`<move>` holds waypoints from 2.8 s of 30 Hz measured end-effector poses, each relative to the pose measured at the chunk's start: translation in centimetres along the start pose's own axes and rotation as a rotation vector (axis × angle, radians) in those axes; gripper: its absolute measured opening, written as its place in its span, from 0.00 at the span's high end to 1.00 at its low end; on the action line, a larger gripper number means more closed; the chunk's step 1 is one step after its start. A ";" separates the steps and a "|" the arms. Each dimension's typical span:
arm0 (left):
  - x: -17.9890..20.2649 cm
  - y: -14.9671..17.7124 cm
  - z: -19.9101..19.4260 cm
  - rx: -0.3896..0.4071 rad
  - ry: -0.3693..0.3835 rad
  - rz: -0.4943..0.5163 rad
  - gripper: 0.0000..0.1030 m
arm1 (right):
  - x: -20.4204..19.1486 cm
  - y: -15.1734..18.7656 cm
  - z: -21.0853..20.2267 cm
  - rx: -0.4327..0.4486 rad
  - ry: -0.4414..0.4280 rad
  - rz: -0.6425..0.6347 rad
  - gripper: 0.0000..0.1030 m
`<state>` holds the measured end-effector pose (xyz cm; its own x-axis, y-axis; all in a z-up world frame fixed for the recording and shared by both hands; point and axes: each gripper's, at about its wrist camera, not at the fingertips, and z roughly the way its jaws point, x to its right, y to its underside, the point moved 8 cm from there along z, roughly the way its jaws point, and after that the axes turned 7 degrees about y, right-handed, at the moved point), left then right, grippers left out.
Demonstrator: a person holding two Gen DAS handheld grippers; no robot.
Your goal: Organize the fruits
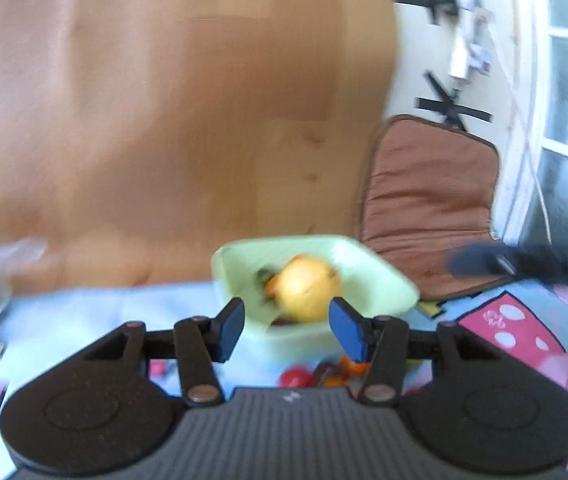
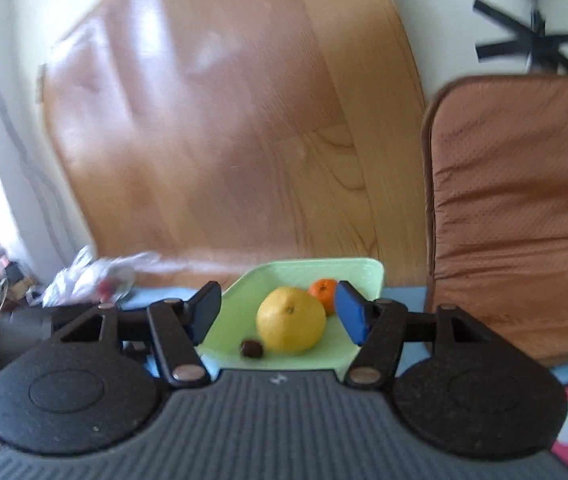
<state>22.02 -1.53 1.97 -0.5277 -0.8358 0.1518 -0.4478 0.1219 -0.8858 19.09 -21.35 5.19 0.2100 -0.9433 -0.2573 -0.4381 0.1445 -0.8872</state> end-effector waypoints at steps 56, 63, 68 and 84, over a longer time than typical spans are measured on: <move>10.5 12.0 -9.1 -0.164 0.061 0.038 0.63 | -8.8 16.5 -12.3 -0.142 -0.013 -0.353 0.70; 7.9 2.1 -5.1 -0.091 0.053 0.082 0.63 | -7.0 8.7 -9.3 -0.034 0.002 -0.276 0.70; 3.6 -2.4 3.1 -0.141 0.001 0.028 0.63 | -4.2 2.5 -2.5 0.007 0.053 -0.198 0.70; 1.7 -1.6 5.4 -0.156 -0.195 0.056 0.47 | -1.5 2.4 4.2 -0.072 0.138 -0.125 0.59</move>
<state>25.76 -6.01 1.29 -0.4122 -0.9111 0.0036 -0.5358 0.2392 -0.8098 21.36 -18.35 1.83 0.1466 -0.9853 -0.0878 -0.4784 0.0071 -0.8781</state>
